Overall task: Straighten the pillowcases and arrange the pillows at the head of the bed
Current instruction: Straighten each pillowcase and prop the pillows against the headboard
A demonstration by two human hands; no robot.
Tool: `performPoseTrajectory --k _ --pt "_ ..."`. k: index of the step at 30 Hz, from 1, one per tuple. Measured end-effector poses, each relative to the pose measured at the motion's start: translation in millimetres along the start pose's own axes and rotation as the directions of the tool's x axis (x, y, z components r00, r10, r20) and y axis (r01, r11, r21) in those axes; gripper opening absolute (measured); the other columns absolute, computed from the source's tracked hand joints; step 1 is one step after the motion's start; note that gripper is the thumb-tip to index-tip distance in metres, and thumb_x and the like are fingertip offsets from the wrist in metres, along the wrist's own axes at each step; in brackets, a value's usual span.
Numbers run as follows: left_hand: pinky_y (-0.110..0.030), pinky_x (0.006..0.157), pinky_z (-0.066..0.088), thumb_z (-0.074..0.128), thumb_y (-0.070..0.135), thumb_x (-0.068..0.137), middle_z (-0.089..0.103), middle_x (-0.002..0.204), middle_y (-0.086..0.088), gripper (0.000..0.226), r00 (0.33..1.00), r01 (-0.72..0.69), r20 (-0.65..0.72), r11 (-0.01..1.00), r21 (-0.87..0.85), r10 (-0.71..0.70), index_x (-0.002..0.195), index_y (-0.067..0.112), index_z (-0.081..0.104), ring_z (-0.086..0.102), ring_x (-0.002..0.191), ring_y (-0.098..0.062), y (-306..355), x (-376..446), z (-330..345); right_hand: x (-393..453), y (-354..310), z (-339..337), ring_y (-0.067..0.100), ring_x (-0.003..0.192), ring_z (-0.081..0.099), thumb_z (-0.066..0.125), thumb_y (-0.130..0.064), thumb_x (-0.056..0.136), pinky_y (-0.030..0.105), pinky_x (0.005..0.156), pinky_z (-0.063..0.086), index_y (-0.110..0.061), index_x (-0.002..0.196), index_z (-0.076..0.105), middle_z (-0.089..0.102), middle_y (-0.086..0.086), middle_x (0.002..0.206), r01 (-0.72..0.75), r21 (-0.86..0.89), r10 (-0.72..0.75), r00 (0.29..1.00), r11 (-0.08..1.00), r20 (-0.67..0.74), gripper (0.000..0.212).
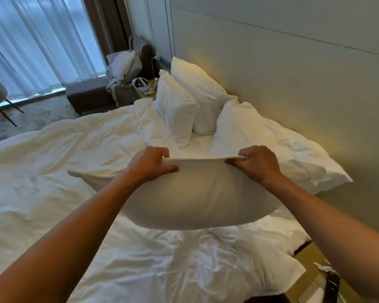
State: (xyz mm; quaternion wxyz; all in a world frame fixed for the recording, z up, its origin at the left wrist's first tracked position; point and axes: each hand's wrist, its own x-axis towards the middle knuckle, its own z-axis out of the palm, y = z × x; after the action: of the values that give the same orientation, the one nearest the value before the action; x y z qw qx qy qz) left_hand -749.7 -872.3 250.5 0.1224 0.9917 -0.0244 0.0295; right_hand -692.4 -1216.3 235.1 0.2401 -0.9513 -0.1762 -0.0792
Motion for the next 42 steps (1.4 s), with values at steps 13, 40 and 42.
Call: performPoseTrajectory --k 13,40,42 --pt "-0.029 0.051 0.035 0.06 0.075 0.078 0.052 0.071 0.013 0.045 0.978 -0.091 0.179 0.991 -0.1 0.108 0.09 0.034 0.046 0.051 0.064 -0.008 2 26 123 -62 56 55 0.022 0.061 0.058 0.073 -0.064 0.085 0.039 0.056 0.045 -0.017 0.06 0.063 0.06 -0.001 0.058 -0.277 -0.111 0.288 0.952 0.955 0.106 0.055" --pt "-0.034 0.065 0.049 0.042 0.026 0.105 0.065 0.089 -0.003 0.028 0.952 -0.042 0.304 0.998 0.053 0.024 0.093 0.016 0.065 0.062 0.08 -0.026 10 30 175 -122 113 110 0.021 0.076 0.06 0.053 -0.037 0.106 0.042 0.07 0.057 -0.023 0.087 0.063 0.06 -0.003 0.079 -0.475 -0.096 0.483 0.871 0.875 0.089 0.026" --pt "-0.034 0.066 0.046 0.043 0.029 0.106 0.064 0.089 -0.006 0.029 0.934 -0.024 0.357 1.0 -0.02 0.029 0.093 0.012 0.063 0.061 0.08 -0.027 5 25 179 -124 112 112 0.021 0.069 0.058 0.046 -0.038 0.108 0.044 0.064 0.055 -0.024 0.087 0.052 0.056 -0.002 0.079 -0.48 -0.095 0.489 0.863 0.872 0.127 0.027"
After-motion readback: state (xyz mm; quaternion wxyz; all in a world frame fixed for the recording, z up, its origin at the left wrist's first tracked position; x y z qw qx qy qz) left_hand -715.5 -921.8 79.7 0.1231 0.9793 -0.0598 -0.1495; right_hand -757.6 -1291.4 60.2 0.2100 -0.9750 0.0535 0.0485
